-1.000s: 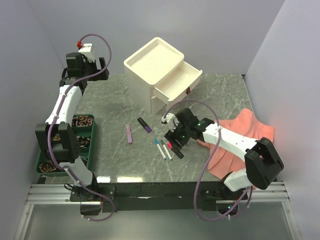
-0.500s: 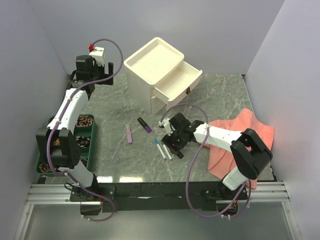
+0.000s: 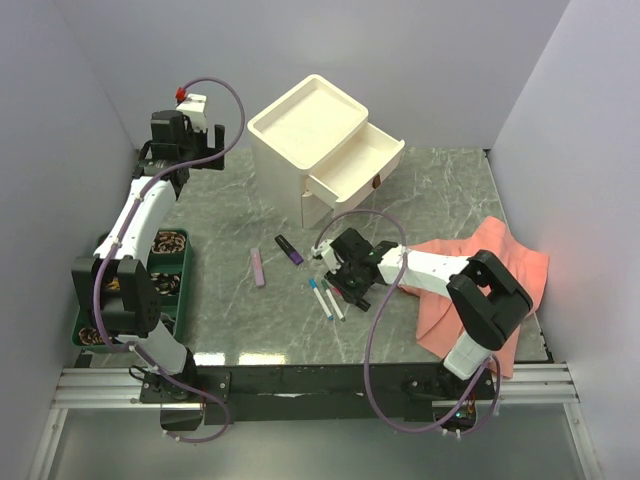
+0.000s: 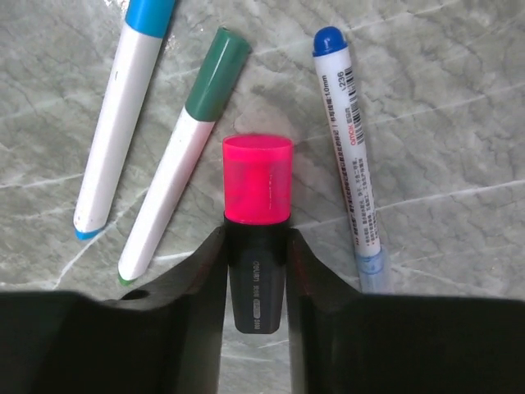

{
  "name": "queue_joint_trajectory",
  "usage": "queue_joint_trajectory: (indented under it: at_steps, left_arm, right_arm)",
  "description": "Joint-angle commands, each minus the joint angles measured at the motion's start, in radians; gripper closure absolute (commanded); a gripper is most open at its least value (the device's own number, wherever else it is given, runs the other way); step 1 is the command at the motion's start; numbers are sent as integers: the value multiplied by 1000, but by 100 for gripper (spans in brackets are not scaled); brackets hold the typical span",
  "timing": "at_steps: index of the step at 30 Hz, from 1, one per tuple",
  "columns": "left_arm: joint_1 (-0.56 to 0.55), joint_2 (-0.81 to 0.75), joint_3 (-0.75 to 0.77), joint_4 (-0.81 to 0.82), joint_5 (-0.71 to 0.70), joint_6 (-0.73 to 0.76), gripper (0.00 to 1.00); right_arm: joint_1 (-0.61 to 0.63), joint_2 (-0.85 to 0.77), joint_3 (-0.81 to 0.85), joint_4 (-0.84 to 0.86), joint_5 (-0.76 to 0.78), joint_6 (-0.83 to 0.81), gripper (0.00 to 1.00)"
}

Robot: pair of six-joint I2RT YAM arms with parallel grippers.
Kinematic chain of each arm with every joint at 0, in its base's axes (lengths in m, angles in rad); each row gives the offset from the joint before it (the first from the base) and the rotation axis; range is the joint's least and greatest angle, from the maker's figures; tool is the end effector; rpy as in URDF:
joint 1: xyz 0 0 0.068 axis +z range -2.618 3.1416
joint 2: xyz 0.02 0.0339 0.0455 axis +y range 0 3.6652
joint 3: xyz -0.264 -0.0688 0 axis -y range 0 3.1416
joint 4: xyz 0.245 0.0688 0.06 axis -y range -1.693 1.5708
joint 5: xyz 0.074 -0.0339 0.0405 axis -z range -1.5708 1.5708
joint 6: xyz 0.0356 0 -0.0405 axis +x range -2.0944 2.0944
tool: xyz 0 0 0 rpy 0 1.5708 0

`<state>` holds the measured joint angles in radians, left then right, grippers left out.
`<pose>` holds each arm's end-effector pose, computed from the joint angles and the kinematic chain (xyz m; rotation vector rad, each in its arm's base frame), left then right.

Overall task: Sort the stationery into containers
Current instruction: Pick up the pen from the center of the board.

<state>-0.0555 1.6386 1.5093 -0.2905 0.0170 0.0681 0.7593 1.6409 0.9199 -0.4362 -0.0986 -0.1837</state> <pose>0.3880 -0.0222 0.3601 0.1339 1.9860 -0.0088 0.2196 0.2133 0.1600 -1.2781 2.4439 0.2947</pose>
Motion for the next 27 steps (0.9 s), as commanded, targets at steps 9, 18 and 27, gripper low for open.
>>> queue_joint_trajectory:
  at_steps: [9,18,27]
  left_arm:
    - [52,-8,46,31,52,30,1]
    - [193,76,207,24,124,4,1]
    - [209,73,224,28,172,-24,1]
  right_arm:
    - [-24,-205,178,-214,-67,-158,94]
    - [-121,-314,322,0,-105,-346,96]
    - [-296,-101,695,92,-116,-201,96]
